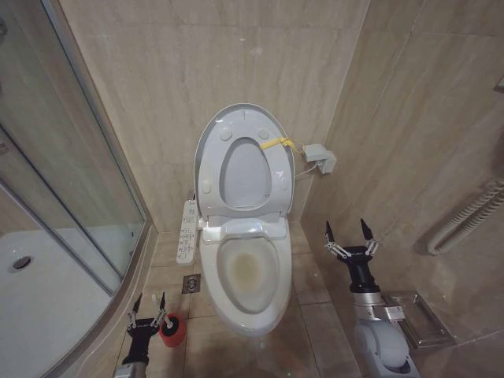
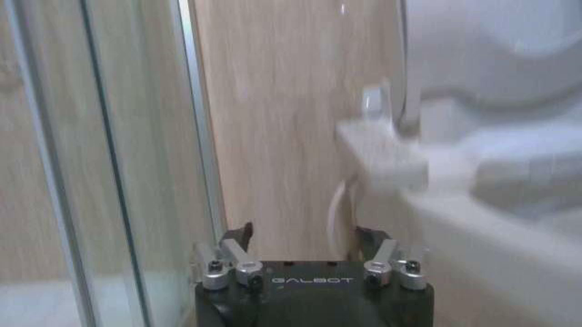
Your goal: Open the toilet lid, clean the toilet bowl with a toilet brush, close the toilet lid, and flush.
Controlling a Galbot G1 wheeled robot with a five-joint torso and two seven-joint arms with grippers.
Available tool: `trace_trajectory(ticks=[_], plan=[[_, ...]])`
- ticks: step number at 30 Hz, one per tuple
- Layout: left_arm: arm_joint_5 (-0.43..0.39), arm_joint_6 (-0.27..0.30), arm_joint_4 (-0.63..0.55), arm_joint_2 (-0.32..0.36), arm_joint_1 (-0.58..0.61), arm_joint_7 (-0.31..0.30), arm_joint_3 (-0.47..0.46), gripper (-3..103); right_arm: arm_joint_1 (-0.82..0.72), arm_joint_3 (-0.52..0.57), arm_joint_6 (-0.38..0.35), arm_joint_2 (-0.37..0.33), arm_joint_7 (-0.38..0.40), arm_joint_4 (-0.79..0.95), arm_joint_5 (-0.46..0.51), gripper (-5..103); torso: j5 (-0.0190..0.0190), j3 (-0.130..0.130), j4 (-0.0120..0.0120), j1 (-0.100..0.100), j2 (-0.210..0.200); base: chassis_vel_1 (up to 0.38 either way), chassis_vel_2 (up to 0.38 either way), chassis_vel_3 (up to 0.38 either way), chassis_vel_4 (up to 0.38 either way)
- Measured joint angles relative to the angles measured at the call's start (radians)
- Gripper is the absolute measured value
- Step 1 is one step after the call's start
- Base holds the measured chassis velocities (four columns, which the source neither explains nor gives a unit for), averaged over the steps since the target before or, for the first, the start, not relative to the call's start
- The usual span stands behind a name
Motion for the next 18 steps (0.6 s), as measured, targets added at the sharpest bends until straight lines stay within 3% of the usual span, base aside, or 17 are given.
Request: trace_trajectory(ticks=[1, 2, 5, 7, 8, 9, 11, 13, 18], plan=[[0.0, 0.0, 0.0, 0.0, 0.0, 0.0, 0.0, 54, 0.0, 0.0, 0.0, 0.0, 0.0, 0.0, 0.0, 100, 0.0, 0.0, 0.0, 0.0, 0.0, 0.0, 0.0, 0.0, 0.0], [0.005, 0.013, -0.055, 0.002, 0.035, -0.022, -0.009, 81, -0.001, 0.0, -0.001, -0.002, 0.001, 0.001, 0.004, 100, 0.0001, 0.0, 0.0001, 0.0, 0.0, 0.0, 0.0, 0.0, 0.0], [0.006, 0.084, -0.244, 0.005, 0.118, -0.085, -0.048, 81, -0.002, 0.0, -0.009, -0.008, 0.012, 0.006, 0.012, 100, 0.0001, 0.0, 0.0003, 0.0, 0.0, 0.0, 0.0, 0.0, 0.0], [0.001, 0.111, -0.306, 0.005, 0.137, -0.099, -0.062, 81, -0.003, -0.002, -0.015, -0.011, 0.022, 0.012, 0.014, 100, 0.0003, 0.0, 0.0001, 0.0, 0.0, 0.0, 0.0, 0.0, 0.0], [-0.013, 0.148, -0.376, 0.005, 0.156, -0.112, -0.08, 100, -0.004, -0.006, -0.027, -0.018, 0.043, 0.024, 0.016, 100, 0.0003, 0.0, 0.0, 0.0, 0.0, 0.0, 0.0, 0.0, 0.0], [-0.013, 0.148, -0.376, 0.005, 0.156, -0.112, -0.08, 100, -0.004, -0.006, -0.027, -0.018, 0.043, 0.024, 0.016, 100, 0.0003, 0.0, 0.0, 0.0, 0.0, 0.0, 0.0, 0.0, 0.0], [-0.058, 0.221, -0.505, 0.008, 0.193, -0.126, -0.111, 100, 0.001, -0.013, -0.062, -0.034, 0.1, 0.051, 0.018, 100, 0.0002, 0.0, -0.0001, 0.0, 0.0, 0.0, 0.0, 0.0, 0.0], [-0.094, 0.259, -0.604, 0.013, 0.223, -0.127, -0.133, 100, 0.018, -0.023, -0.105, -0.054, 0.152, 0.075, 0.02, 100, 0.0003, 0.0, 0.0, 0.0, 0.0, 0.0, 0.0, 0.0, 0.0], [-0.112, 0.259, -0.725, 0.012, 0.255, -0.102, -0.159, 100, 0.061, -0.051, -0.156, -0.093, 0.194, 0.086, 0.02, 100, 0.0002, 0.0, 0.0001, 0.0, 0.0, 0.0, 0.0, 0.0, 0.0]])
